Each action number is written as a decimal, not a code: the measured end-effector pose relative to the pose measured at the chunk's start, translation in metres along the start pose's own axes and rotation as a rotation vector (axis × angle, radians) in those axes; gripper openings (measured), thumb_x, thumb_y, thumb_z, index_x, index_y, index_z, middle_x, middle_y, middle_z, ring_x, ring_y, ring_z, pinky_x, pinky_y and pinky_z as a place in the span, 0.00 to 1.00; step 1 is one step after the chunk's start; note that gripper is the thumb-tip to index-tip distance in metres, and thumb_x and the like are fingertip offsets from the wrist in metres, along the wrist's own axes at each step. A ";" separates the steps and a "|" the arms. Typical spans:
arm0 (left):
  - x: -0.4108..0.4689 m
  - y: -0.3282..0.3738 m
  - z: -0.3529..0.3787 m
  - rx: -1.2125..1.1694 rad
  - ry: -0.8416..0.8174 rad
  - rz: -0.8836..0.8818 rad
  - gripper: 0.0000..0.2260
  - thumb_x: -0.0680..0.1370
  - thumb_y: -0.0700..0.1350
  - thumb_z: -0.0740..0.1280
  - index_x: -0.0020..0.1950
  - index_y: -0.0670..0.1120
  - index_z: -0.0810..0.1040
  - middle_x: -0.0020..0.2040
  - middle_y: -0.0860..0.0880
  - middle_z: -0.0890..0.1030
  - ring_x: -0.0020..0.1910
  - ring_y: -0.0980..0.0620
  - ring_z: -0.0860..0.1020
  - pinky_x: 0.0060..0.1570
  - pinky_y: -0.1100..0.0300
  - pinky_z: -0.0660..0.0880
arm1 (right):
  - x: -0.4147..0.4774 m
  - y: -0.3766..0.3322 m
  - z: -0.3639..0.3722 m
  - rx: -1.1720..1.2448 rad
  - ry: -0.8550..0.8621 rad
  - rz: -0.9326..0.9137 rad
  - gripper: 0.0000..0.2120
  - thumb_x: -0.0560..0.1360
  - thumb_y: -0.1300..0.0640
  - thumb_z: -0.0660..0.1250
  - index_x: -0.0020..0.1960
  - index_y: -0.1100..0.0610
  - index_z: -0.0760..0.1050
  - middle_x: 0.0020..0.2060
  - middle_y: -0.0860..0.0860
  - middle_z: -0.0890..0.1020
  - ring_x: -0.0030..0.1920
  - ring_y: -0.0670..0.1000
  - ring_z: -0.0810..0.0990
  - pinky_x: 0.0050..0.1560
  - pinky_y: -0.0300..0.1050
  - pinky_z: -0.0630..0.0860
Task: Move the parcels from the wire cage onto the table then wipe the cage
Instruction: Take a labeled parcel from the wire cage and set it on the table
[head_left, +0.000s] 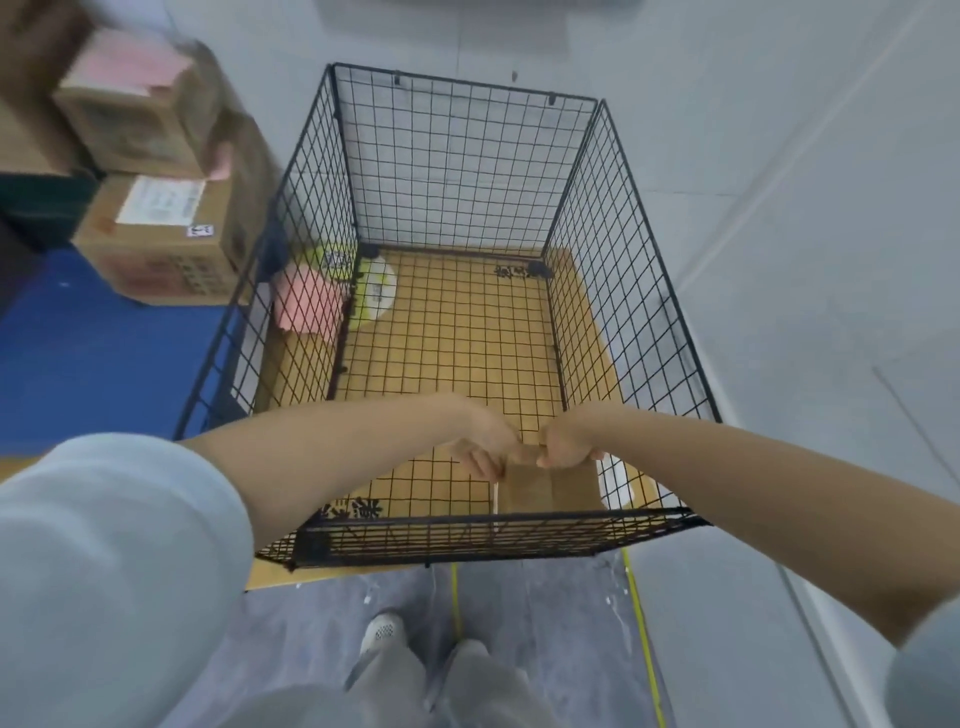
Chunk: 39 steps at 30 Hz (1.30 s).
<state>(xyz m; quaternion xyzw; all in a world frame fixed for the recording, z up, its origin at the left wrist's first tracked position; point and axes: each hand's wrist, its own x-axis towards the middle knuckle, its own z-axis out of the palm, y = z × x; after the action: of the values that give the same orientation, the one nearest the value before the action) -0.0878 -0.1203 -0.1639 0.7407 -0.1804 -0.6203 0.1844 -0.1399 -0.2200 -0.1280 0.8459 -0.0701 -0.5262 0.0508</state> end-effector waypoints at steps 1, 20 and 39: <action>0.002 0.001 0.001 -0.044 0.011 -0.011 0.26 0.80 0.45 0.64 0.75 0.42 0.59 0.63 0.41 0.75 0.55 0.48 0.78 0.56 0.57 0.75 | 0.001 0.000 0.000 0.011 0.012 0.004 0.20 0.83 0.54 0.54 0.71 0.62 0.65 0.60 0.57 0.75 0.52 0.53 0.75 0.54 0.44 0.71; -0.021 0.007 -0.022 -0.346 0.151 -0.014 0.23 0.76 0.35 0.67 0.70 0.39 0.68 0.69 0.38 0.70 0.68 0.38 0.70 0.63 0.42 0.71 | 0.013 0.004 0.000 0.525 0.038 0.050 0.21 0.80 0.59 0.60 0.72 0.56 0.65 0.65 0.58 0.72 0.60 0.58 0.77 0.56 0.50 0.79; -0.068 -0.008 -0.079 -0.385 0.771 0.180 0.18 0.74 0.36 0.69 0.62 0.46 0.71 0.57 0.45 0.75 0.56 0.45 0.75 0.56 0.53 0.75 | 0.007 -0.006 -0.054 1.658 0.515 -0.048 0.26 0.70 0.68 0.71 0.65 0.61 0.67 0.61 0.57 0.75 0.61 0.60 0.76 0.57 0.58 0.78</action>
<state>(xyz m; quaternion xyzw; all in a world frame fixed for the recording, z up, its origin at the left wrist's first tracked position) -0.0209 -0.0755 -0.0970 0.8515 -0.0431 -0.3022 0.4263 -0.0878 -0.2143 -0.1110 0.7040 -0.3995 -0.0984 -0.5789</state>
